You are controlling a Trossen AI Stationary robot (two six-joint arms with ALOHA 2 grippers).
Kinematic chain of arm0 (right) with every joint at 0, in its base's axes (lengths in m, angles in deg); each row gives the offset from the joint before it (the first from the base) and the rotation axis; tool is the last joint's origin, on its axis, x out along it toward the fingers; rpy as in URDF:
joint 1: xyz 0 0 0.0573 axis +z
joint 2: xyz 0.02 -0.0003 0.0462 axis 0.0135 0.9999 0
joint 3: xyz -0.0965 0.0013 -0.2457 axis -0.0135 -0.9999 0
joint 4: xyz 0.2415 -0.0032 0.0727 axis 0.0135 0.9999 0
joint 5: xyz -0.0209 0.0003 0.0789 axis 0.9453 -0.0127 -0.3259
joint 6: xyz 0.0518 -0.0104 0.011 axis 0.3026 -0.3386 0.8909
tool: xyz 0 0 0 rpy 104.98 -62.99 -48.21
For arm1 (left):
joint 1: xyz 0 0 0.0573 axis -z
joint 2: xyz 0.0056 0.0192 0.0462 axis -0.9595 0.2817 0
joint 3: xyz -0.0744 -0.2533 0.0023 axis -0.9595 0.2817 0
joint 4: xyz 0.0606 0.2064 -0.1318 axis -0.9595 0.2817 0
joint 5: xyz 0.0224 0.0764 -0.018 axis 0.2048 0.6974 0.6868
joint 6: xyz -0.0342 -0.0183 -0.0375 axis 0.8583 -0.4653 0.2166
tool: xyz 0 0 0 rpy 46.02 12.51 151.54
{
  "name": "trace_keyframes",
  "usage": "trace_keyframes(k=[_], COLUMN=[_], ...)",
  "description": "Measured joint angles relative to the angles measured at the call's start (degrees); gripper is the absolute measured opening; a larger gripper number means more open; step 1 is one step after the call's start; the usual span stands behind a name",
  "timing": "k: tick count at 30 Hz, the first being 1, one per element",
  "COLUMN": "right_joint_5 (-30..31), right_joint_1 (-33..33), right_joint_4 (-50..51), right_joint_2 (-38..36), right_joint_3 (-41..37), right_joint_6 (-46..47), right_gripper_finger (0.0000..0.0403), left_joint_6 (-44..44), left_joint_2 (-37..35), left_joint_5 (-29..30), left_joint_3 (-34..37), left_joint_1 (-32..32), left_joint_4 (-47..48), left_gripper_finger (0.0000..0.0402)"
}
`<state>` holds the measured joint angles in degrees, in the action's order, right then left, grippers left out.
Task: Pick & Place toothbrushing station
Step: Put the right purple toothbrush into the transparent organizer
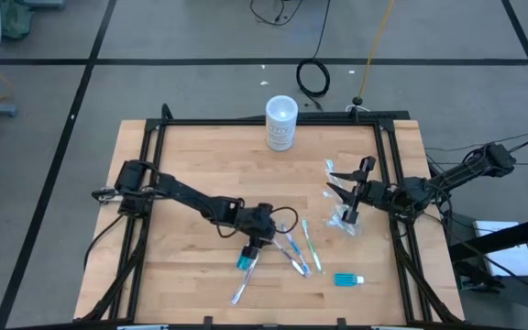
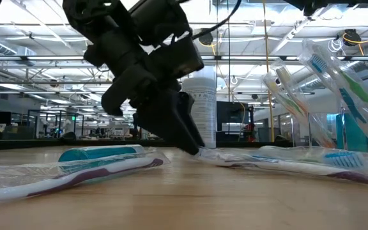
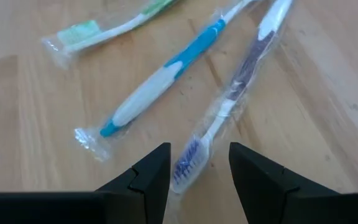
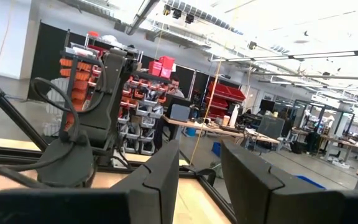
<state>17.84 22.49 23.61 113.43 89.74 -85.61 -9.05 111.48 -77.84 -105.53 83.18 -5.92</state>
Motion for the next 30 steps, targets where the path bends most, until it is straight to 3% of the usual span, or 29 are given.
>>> trace_keyframes(k=[9,20,26,28,30], right_joint_5=[0.0,0.0,-0.1,-2.1,-9.3], right_joint_1=[0.0,0.0,0.0,-0.3,-1.9], right_joint_4=[0.0,0.0,0.0,0.0,-0.4], right_joint_2=[0.0,0.0,0.0,0.5,2.2], right_joint_3=[0.1,0.1,0.1,0.1,0.1], right_joint_6=[0.0,0.0,0.1,1.4,2.8], right_gripper_finger=[0.0110,0.0110,0.0110,0.0109,0.0108], left_joint_6=[-2.2,-5.6,-13.9,-17.7,-23.7], left_joint_2=[1.6,0.4,-5.7,-9.3,-12.4], left_joint_5=[-1.1,-0.1,2.3,4.5,8.0], left_joint_3=[-0.2,-0.1,0.2,0.1,0.1], left_joint_1=[-0.1,-0.8,-0.8,-0.3,0.5], left_joint_4=[2.7,5.0,9.5,11.9,13.9], left_gripper_finger=[0.0164,0.0050,0.0062,0.0067,0.0069])
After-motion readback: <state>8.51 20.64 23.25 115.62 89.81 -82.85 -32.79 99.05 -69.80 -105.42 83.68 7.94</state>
